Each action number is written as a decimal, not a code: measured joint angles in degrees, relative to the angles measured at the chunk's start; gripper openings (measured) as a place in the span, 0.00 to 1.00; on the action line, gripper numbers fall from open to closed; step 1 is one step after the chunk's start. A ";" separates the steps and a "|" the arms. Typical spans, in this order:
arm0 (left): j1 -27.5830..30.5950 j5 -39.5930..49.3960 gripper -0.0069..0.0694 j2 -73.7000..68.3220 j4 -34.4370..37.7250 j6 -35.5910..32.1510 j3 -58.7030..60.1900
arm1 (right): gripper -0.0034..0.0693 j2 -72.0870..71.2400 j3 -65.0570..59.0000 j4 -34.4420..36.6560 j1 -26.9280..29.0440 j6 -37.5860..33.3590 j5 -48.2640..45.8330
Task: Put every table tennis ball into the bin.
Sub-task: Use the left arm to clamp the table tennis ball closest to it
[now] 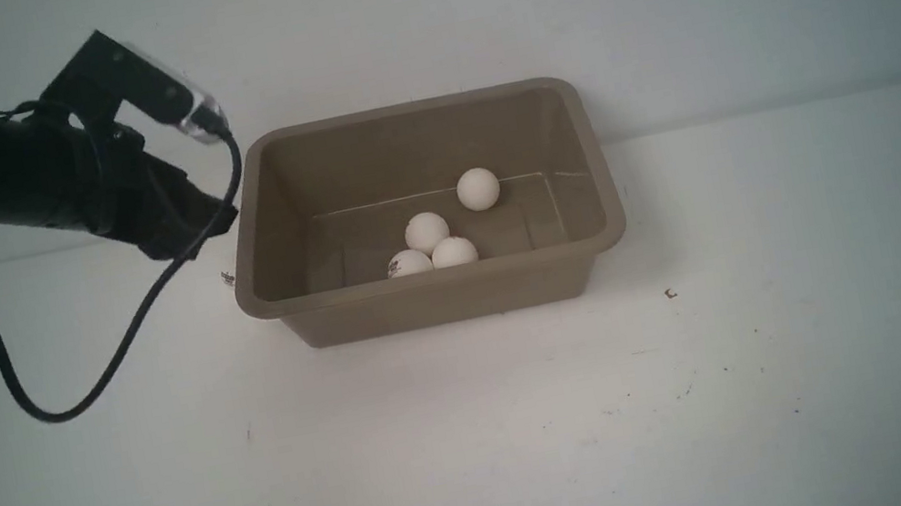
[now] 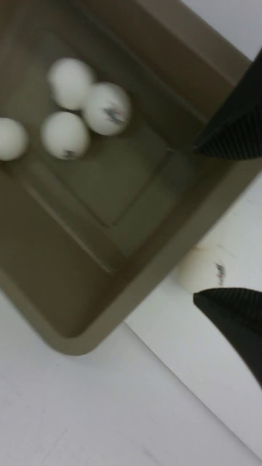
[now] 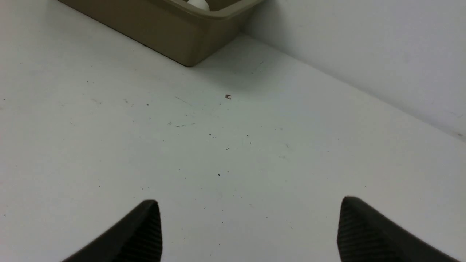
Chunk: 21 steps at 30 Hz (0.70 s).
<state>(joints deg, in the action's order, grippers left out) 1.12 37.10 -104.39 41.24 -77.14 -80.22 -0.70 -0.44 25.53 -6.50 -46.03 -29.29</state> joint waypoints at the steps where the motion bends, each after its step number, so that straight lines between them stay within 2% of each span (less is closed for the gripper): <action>1: 0.35 0.16 0.65 0.00 -1.52 -2.21 0.00 | 0.86 0.00 0.00 0.00 0.00 -0.05 0.00; 6: 5.69 0.40 0.65 0.00 1.15 -7.23 0.00 | 0.86 0.00 0.00 0.00 0.00 -0.05 0.00; 13: 16.20 4.83 0.65 -0.95 18.07 -16.83 -0.06 | 0.86 0.00 0.00 0.00 0.00 -0.05 0.00; 21: 18.09 11.64 0.65 -11.24 35.42 -27.42 -1.49 | 0.86 0.00 0.00 0.00 0.00 -0.05 0.00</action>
<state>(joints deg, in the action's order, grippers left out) 19.21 48.75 -115.63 76.66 -104.56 -81.72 -0.70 -0.44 25.53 -6.50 -46.08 -29.29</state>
